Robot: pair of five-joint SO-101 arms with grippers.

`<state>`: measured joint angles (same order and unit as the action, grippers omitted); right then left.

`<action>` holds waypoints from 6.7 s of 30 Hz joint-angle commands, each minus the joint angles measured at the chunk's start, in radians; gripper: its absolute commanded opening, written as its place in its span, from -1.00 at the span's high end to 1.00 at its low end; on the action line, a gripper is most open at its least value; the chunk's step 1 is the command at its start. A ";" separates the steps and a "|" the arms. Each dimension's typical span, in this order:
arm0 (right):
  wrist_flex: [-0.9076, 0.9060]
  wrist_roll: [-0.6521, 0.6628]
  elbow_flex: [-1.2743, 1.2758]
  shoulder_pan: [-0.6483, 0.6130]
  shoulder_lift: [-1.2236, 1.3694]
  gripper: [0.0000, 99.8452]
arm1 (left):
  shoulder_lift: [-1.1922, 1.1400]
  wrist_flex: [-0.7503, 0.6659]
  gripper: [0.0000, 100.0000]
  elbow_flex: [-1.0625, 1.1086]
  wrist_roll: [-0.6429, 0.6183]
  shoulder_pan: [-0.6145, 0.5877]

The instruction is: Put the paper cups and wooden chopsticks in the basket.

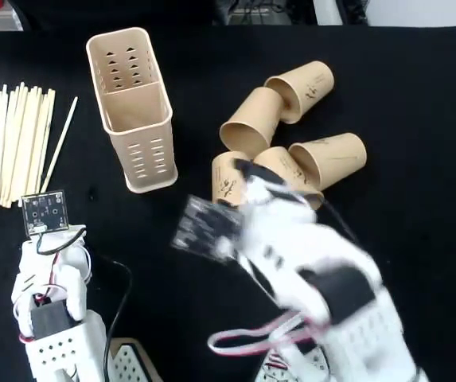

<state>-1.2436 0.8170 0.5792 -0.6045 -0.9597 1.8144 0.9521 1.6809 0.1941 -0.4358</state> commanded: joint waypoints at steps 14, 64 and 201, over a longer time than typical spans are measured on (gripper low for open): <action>-0.373 0.055 -1.620 -0.109 1.412 0.55 | 0.009 0.006 0.89 0.018 -0.003 -0.007; -0.327 -0.126 -1.603 -0.204 1.468 0.97 | 0.009 0.006 0.89 0.018 -0.003 -0.007; 0.261 0.166 0.757 0.256 -0.403 0.35 | 0.009 0.006 0.89 0.018 -0.003 -0.007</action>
<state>-1.1684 0.9920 1.1853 -0.4097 -1.3096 1.8144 0.9521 1.6809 0.1941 -0.4358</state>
